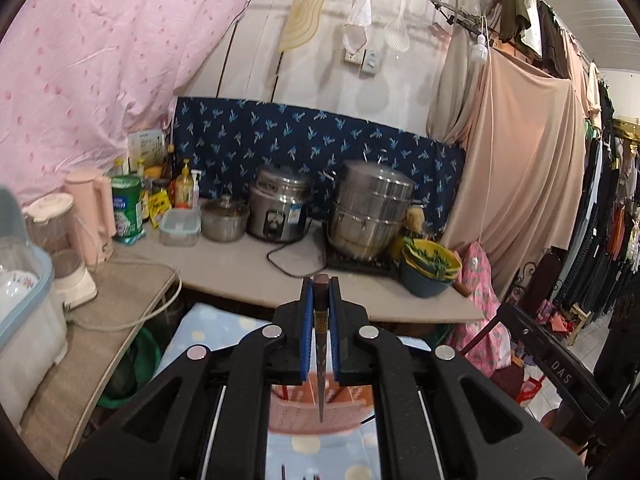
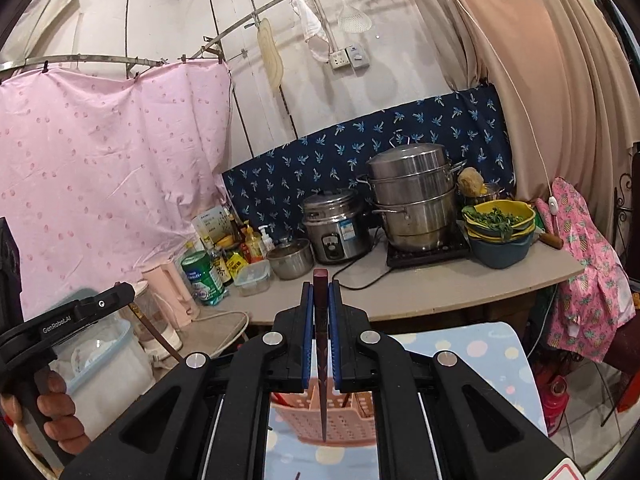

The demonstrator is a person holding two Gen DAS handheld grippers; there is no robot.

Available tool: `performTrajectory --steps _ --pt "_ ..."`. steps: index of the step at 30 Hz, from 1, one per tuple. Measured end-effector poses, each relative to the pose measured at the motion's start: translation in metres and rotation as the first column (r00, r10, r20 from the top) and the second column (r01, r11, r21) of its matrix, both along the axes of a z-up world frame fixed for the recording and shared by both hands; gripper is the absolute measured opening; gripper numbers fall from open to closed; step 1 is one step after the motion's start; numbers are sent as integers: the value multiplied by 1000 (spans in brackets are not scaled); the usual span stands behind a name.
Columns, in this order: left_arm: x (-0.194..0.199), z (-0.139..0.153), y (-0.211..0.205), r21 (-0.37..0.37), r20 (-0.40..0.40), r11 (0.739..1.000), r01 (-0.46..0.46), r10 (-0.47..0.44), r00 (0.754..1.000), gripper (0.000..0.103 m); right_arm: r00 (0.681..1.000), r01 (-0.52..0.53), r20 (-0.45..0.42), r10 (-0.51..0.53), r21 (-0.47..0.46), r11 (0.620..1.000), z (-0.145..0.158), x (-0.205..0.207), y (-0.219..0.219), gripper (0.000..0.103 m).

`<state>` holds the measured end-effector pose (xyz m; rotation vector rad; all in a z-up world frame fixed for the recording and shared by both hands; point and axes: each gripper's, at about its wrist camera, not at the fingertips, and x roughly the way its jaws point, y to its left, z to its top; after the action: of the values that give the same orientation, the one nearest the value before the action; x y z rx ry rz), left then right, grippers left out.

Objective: Organize utensils
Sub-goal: 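Lift both held chopsticks and carry them above the pink holder, then open both tools to drop the chopsticks into the pink holder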

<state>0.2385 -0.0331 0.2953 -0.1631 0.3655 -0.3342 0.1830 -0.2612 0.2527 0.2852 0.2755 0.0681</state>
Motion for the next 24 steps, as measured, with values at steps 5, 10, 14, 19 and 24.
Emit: performTrajectory --steps 5,10,14,19,24 --pt "44 -13 -18 28 -11 999 -30 30 999 7 1000 6 -2 -6 7 1000 -1 49 -4 7" --pt "69 -47 -28 68 -65 997 -46 50 997 7 997 2 -71 -2 8 1000 -27 87 -8 7" --pt "80 -70 -32 98 -97 994 -46 56 994 7 992 -3 -127 5 10 1000 -57 102 -8 7" --pt "89 -86 -34 103 -122 994 -43 56 991 7 982 -13 -187 14 7 1000 -82 114 -5 8" --pt "80 -84 -34 118 -94 991 -63 75 993 41 986 -5 -165 6 3 1000 -79 106 -5 23"
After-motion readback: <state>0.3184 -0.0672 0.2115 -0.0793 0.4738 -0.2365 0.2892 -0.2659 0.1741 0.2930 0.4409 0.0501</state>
